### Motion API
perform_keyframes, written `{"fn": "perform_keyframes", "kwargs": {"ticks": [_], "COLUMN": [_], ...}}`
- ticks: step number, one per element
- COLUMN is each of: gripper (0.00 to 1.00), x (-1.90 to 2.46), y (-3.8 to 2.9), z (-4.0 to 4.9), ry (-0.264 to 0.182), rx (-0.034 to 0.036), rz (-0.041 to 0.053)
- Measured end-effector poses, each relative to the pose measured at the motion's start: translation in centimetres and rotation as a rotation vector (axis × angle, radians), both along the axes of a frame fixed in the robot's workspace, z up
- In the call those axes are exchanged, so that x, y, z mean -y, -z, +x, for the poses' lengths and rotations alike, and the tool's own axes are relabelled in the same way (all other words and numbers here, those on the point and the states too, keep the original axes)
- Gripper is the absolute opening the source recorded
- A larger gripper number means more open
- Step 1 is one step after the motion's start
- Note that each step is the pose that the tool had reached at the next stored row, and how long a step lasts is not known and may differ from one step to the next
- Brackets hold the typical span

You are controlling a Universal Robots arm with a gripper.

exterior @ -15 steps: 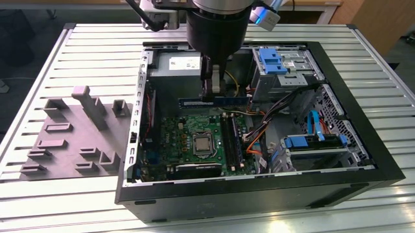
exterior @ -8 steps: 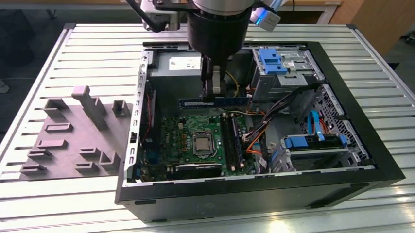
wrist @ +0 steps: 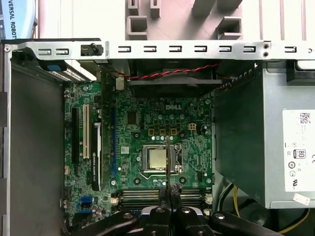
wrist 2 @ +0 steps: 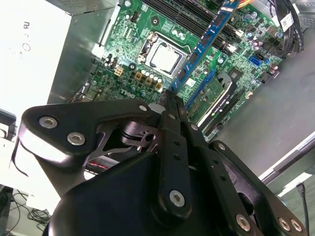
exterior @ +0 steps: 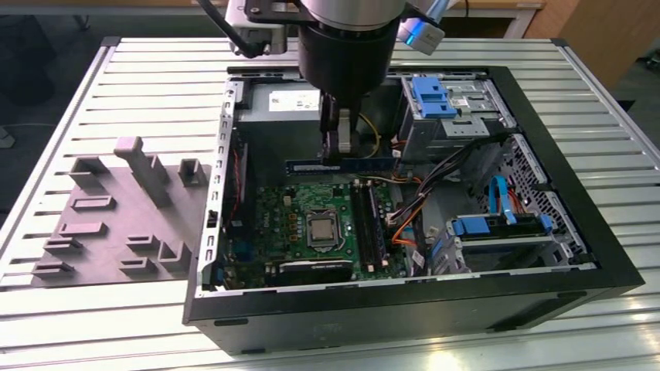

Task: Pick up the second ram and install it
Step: 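Pick up the second ram and move it above second insertion slot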

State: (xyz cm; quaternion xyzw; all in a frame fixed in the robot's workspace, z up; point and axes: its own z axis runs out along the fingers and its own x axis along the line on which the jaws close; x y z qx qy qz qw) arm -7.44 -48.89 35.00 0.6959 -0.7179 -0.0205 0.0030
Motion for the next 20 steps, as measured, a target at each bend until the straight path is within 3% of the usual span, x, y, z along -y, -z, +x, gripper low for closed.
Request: {"fn": "perform_keyframes", "kwargs": {"ticks": [20], "gripper": [0.12], "x": [0.00], "y": [1.59], "z": [0.10], "ry": [0.000], "rx": [0.0000], "rz": [-0.0001]}}
